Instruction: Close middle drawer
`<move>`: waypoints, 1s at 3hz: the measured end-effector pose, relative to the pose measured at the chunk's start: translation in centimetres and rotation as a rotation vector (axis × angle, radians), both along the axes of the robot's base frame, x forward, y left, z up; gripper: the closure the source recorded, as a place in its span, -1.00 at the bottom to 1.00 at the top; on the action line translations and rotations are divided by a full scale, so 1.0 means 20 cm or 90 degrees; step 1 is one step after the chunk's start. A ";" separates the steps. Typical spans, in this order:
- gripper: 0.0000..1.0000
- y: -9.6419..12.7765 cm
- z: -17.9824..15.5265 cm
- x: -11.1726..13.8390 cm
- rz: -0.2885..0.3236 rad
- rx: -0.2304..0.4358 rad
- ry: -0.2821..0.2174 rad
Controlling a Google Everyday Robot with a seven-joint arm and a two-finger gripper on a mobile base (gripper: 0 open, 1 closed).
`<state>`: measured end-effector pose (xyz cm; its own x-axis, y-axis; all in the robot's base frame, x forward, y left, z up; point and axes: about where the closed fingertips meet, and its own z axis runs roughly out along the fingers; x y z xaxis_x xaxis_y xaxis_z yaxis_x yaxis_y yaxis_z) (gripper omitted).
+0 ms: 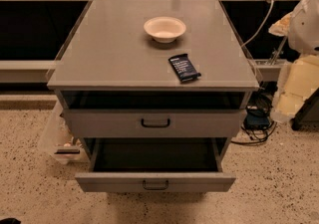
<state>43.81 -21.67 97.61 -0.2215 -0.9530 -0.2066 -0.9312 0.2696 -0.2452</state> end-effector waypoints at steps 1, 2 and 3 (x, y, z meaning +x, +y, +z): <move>-1.00 0.00 0.00 0.00 0.000 0.000 0.000; -1.00 -0.01 -0.04 -0.01 -0.002 0.014 0.001; -1.00 -0.05 -0.35 -0.06 -0.028 0.105 0.033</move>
Offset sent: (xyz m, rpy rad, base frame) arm -0.0077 -0.0103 -0.0431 0.1063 0.0349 -0.0124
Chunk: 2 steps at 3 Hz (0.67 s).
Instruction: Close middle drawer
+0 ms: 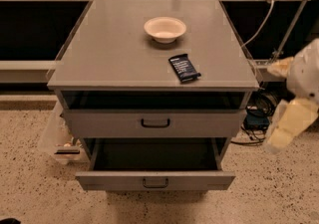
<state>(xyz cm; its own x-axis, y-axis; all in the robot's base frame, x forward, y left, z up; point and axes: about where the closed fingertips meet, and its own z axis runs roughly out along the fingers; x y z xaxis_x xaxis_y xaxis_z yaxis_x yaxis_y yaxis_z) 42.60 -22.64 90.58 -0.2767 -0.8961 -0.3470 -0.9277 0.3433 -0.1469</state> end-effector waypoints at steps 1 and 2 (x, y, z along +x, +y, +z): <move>-1.00 -0.01 -0.49 -0.07 -0.063 0.122 0.070; -1.00 0.03 -0.96 -0.12 -0.095 0.182 0.167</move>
Offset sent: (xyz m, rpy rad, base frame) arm -0.0319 0.0179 -0.3076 0.3948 0.4619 -0.2085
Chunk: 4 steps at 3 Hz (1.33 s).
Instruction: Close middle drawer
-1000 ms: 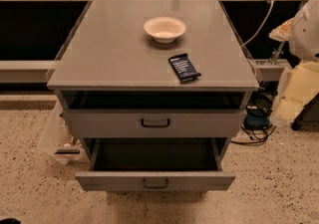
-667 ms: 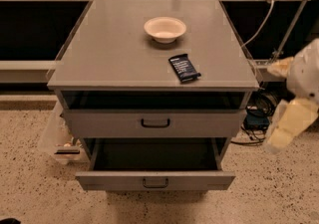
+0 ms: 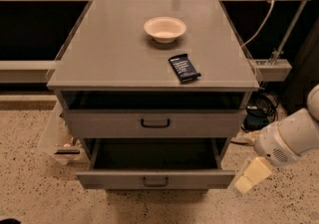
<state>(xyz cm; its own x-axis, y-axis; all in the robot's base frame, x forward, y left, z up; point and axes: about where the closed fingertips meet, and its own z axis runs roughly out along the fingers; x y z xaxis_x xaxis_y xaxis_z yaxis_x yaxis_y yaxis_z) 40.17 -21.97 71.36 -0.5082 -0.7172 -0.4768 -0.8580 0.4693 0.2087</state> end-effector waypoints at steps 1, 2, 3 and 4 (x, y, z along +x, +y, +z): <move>-1.00 -0.02 -0.35 -0.08 -0.042 0.022 0.071; -1.00 -0.08 -0.56 -0.15 -0.085 0.022 0.112; -1.00 -0.08 -0.57 -0.15 -0.088 0.023 0.115; -1.00 -0.06 -0.56 -0.14 -0.077 0.028 0.108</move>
Offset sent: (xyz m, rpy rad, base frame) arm -0.0434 -0.0300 -0.1600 0.0345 0.2525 -0.2235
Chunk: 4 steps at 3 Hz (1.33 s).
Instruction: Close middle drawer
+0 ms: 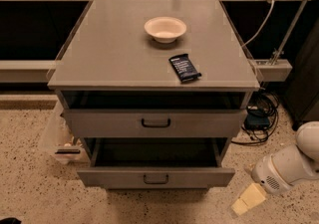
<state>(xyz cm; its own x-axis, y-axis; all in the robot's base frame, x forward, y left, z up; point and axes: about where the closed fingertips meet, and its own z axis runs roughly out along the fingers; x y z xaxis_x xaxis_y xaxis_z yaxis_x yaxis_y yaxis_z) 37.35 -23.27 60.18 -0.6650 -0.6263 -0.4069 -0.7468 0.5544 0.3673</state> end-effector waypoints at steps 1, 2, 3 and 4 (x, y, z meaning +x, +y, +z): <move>-1.00 -0.02 -0.15 0.12 -0.025 0.019 0.019; -1.00 -0.01 -0.49 0.18 -0.049 0.069 0.092; -0.73 -0.01 -0.82 0.14 -0.080 0.118 0.174; -0.24 0.04 -1.02 0.05 -0.083 0.140 0.221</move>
Offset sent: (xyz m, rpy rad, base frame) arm 0.0081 0.0239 -0.3226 0.3564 0.5841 -0.1314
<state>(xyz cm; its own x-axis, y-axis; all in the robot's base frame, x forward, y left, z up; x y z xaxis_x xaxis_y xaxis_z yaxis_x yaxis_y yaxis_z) 38.27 -22.42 39.79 -0.8541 -0.4511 -0.2590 -0.4865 0.5166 0.7046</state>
